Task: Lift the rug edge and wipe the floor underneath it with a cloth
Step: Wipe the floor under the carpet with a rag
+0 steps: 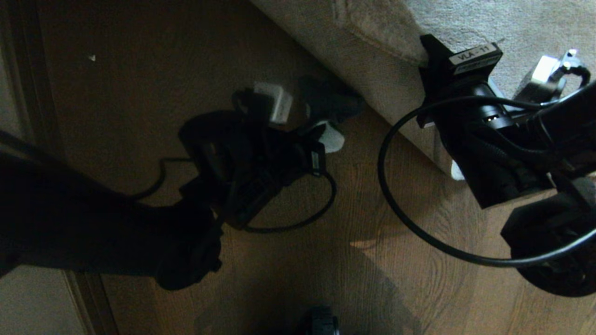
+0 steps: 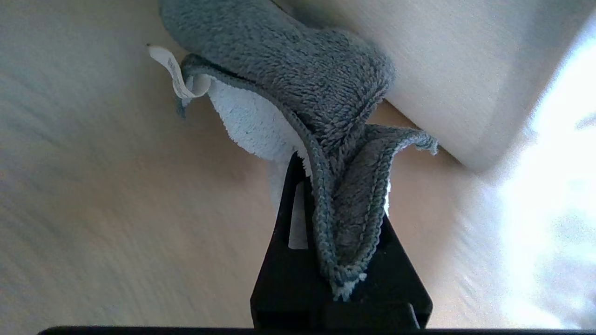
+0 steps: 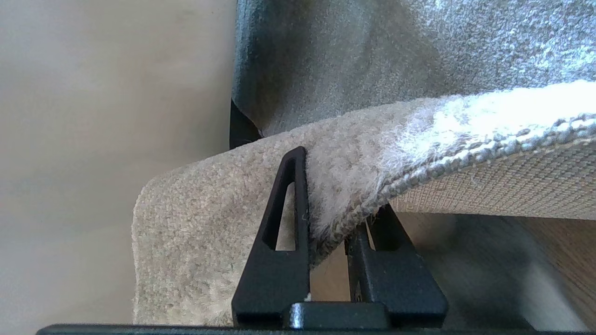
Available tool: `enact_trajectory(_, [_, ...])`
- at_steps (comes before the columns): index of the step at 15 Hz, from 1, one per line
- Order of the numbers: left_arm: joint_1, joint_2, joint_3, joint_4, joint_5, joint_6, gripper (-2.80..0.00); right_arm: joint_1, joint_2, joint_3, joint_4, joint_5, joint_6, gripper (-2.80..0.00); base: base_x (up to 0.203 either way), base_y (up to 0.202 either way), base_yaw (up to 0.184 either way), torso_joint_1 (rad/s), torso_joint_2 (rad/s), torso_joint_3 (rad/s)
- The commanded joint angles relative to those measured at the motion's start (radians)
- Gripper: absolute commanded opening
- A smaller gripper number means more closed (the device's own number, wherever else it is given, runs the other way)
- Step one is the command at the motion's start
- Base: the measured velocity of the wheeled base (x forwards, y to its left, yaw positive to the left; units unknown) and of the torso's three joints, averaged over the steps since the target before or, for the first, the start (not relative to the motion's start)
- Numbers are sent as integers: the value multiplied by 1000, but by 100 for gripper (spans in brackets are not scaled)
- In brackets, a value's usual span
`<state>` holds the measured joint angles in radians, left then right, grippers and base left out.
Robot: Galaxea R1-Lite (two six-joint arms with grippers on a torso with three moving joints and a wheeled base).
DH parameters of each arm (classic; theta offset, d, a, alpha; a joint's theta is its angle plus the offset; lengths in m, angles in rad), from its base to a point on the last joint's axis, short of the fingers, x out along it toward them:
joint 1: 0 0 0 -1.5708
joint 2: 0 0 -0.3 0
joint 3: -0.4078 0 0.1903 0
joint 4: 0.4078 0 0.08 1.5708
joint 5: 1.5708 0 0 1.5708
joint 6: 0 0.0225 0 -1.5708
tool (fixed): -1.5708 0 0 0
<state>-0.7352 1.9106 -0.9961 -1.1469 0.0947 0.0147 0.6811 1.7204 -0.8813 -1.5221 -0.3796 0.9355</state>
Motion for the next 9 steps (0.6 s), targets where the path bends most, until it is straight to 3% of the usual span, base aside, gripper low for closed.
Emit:
enact_trajectory(1, [88, 36, -47, -11, 2, 3, -280, 0, 5, -1, -48, -2, 5, -280, 0, 0, 0, 0, 0, 0])
enact_trajectory(7, [374, -28, -50, -13, 1, 26, -280, 0, 10, -1, -48, -1, 5, -280, 0, 0, 0, 0, 0, 0])
enact_trajectory(9, [426, -74, -45, -12, -1, 27, -280, 1, 15, -2, -48, -1, 5, -280, 0, 0, 0, 0, 0, 0])
